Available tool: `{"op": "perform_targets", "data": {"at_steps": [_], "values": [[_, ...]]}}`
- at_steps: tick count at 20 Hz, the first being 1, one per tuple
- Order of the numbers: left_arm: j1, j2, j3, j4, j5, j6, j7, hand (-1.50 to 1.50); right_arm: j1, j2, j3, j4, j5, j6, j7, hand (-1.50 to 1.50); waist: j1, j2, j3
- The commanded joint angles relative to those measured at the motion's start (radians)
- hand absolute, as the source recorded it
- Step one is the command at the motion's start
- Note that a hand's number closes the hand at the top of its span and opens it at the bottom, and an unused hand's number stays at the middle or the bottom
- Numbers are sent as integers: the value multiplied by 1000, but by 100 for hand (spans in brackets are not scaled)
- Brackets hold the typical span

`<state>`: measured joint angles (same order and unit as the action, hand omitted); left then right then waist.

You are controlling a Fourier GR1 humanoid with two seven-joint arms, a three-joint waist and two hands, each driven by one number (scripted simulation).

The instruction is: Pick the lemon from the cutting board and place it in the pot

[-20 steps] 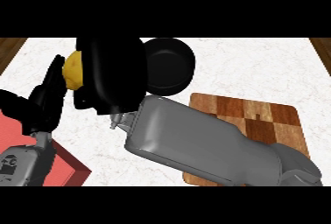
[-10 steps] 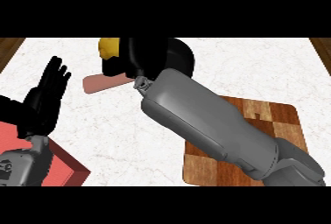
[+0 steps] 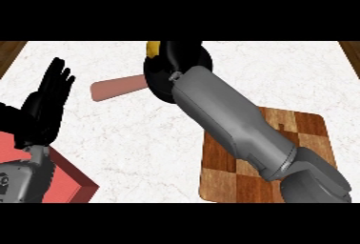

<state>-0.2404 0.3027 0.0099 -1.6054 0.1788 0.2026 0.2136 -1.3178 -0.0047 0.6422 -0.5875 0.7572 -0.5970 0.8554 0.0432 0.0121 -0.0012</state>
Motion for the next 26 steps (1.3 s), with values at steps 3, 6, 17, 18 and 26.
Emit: {"op": "perform_targets", "data": {"at_steps": [3,6,17,18,26], "values": [[-9,-51,-49,22,-56,32,-30,0,14,5,-116,129,-133,-52,-152,150,25,17,1],[-13,-18,-11,1,-18,-4,-16,0,65,5,-164,138,-212,-48,-188,-150,23,10,1],[0,-17,-17,-38,-7,-25,6,0,146,5,-396,18,-538,-119,-647,-150,48,14,3],[-15,-21,-8,-11,-28,1,-7,0,137,5,-437,23,-557,-108,-704,-150,32,17,3],[37,-13,27,-31,-17,-12,-3,0,209,-14,-607,21,-702,-51,-955,-150,-15,-4,2]]}}
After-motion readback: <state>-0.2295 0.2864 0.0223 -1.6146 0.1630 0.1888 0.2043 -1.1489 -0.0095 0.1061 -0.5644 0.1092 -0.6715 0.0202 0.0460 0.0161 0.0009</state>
